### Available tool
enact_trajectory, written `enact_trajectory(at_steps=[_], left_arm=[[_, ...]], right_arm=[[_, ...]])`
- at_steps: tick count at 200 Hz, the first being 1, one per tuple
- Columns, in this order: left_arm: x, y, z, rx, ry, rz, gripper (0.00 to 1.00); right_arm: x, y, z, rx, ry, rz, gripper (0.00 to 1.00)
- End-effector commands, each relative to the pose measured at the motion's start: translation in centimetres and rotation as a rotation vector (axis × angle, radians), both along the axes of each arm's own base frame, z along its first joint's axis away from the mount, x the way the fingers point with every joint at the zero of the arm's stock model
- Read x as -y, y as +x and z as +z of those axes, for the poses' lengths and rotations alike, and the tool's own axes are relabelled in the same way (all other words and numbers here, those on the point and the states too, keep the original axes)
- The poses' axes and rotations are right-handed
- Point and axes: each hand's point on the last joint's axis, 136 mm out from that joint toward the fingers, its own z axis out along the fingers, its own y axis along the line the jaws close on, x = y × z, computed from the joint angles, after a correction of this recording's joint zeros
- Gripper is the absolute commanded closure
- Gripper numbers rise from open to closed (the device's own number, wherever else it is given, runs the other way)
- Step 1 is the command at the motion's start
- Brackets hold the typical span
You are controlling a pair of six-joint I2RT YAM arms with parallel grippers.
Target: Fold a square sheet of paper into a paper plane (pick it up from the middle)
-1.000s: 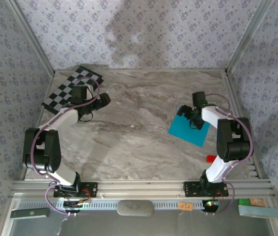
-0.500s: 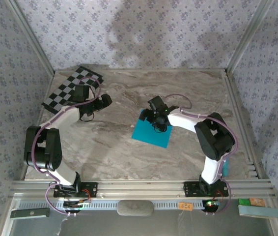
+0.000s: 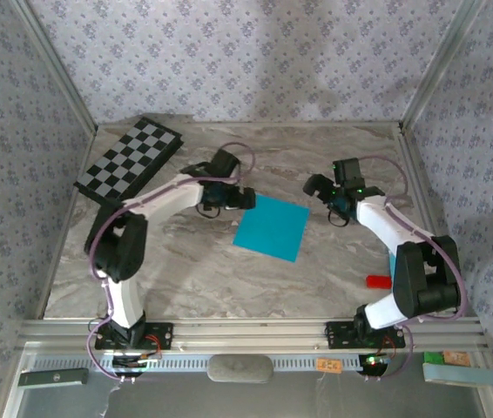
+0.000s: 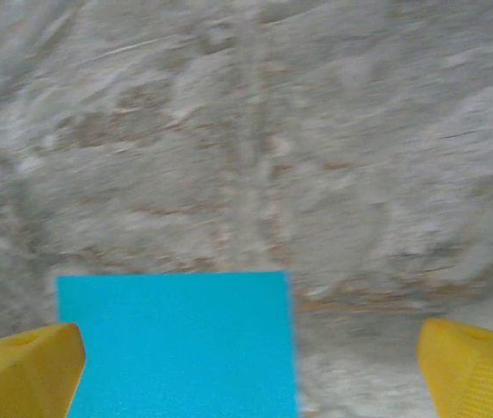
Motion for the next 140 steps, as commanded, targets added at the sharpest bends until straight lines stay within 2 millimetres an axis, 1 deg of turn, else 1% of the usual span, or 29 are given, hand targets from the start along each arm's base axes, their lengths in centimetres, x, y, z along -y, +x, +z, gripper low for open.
enact_trajectory(at_steps=[1, 14, 31, 52, 64, 89, 110, 140], left_arm=[[1.2, -1.7, -1.4, -0.062, 0.130, -0.050, 0.00], [3.3, -1.9, -1.9, -0.077, 0.126, -0.083, 0.01], [5.6, -1.9, -2.7, -0.100, 0.109, -0.111, 0.04], [7.5, -1.7, -3.6, -0.132, 0.081, -0.123, 0.10], [8.0, -1.5, -4.2, -0.153, 0.080, -0.121, 0.12], [7.9, -1.4, -5.1, -0.183, 0.113, -0.118, 0.15], [7.1, -2.2, -6.1, -0.214, 0.143, -0.109, 0.16], [4.4, -4.5, -7.7, -0.268, 0.211, -0.094, 0.17]], right_arm=[[1.6, -1.0, -1.0, -0.037, -0.049, 0.056, 0.00], [2.1, -0.8, -1.2, -0.037, -0.034, 0.047, 0.00], [2.6, -0.7, -1.4, -0.040, -0.023, 0.036, 0.00], [2.7, -0.5, -1.7, -0.046, -0.014, 0.037, 0.00], [2.6, -0.4, -1.9, -0.049, -0.010, 0.037, 0.00], [2.5, -0.2, -2.1, -0.056, 0.000, 0.034, 0.00], [2.4, -0.1, -2.1, -0.056, 0.006, 0.032, 0.00], [2.4, 0.1, -1.9, -0.056, 0.007, 0.028, 0.00]])
